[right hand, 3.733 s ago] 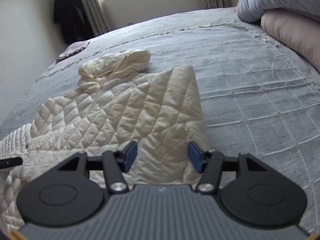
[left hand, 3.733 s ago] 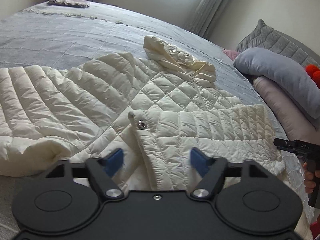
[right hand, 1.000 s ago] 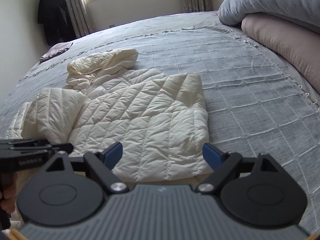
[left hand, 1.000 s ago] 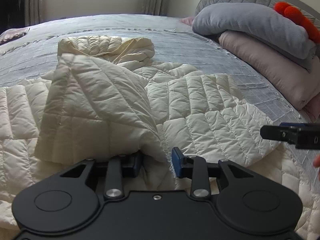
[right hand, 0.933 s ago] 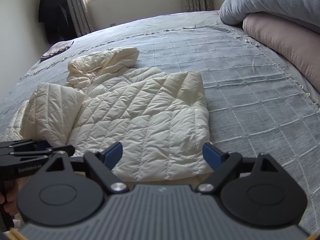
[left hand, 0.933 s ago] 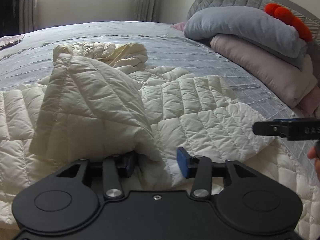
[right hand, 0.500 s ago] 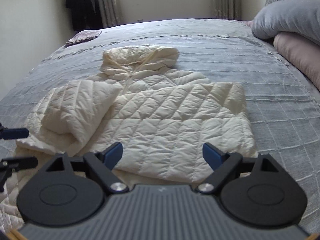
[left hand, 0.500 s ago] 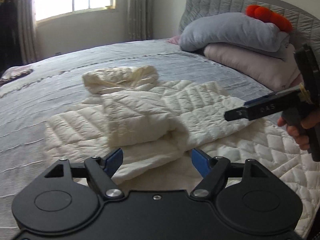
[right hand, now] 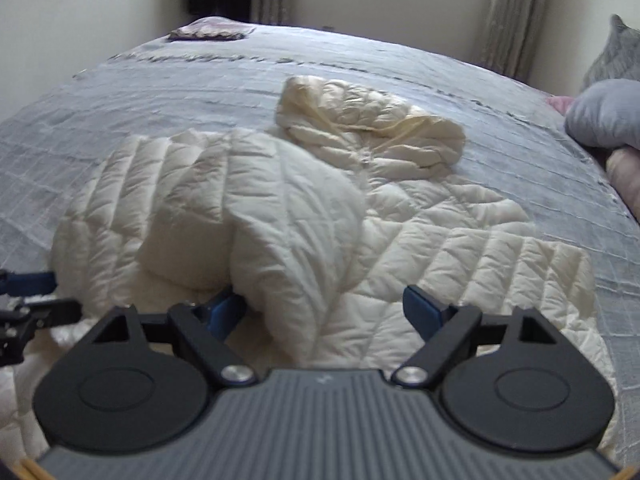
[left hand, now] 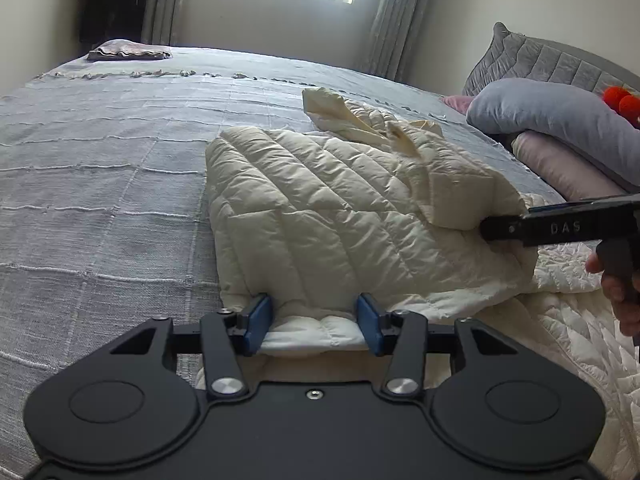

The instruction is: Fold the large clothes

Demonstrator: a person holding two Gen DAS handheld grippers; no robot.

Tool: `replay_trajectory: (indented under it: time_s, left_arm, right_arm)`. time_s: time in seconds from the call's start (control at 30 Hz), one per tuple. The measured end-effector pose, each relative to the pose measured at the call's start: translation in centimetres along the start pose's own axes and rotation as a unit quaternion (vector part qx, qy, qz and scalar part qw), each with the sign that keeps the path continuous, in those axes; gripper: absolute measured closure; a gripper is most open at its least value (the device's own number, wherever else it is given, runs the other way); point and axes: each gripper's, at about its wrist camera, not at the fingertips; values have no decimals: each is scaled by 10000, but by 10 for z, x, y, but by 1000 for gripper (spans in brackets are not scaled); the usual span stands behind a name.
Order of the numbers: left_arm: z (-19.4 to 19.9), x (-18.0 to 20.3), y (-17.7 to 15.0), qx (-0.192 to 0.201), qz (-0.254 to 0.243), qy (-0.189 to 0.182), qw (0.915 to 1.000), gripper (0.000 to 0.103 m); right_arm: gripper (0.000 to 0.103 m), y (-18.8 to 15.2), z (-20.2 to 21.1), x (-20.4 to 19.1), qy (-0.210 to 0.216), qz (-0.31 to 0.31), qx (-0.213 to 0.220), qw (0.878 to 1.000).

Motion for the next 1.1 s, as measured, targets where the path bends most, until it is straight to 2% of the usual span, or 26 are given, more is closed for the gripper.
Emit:
replay_trajectory:
  time_s: [0.07,0.13,0.23,0.37,0.47,0.57,0.63,0.67,0.7,0.73,0.9,1.0,1.1]
  left_arm:
    - [0,-1,-1,4,17,-46,10000,56]
    - [0,-2,-1,-1,57,-116,9999,55]
    - [2,0,-1,33,-4,-117,9999,54]
    - [10,0,1,97,-1,-110,9999,54]
    - [18,-3,5,217,126,-178,9995,54]
    - [27,-4,8,401,218,-180,9988,54]
    - [31,-3,9,550,239,-198,9980,54]
    - [33,-2,9,602,252,-196,9977,54]
    - [32,-2,9,620,256,-201,9975,54]
    - [31,-1,8,594,244,-211,9977,54]
    - [4,6,0,50,-76,-20,10000,54]
    - [0,9,-4,45,-165,49,9998,54]
    - [11,10,-1,16,-199,130,9997,51]
  right_arm:
    - [18,-4,15,30,-150,-328,132,9993]
    - [16,-12,30,60,-105,-710,145,9973]
    - [13,-30,61,99,331,-1324,254,9903]
    - [13,-49,90,132,534,-1733,490,9822]
    - [14,-54,95,154,959,-2337,773,9645]
    - [33,-50,82,160,1127,-2575,919,9553]
    - [51,-45,66,157,1104,-2562,860,9565]
    - [56,-44,59,154,1071,-2516,801,9585]
    - [71,-44,52,148,978,-2411,704,9630]
    - [79,-44,45,144,875,-2282,577,9680]
    - [84,-51,41,122,277,-1848,165,9822]
    - [83,-57,39,111,86,-1501,-113,9886]
    - [78,-52,43,105,19,-1283,-246,9914]
Point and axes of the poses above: each gripper's, at about its wrist camera, not at the fingertips, and z roughly against the way its jaws point, x to its right, y to its top, and after that the axes turned 15 degrees about y, right-handed
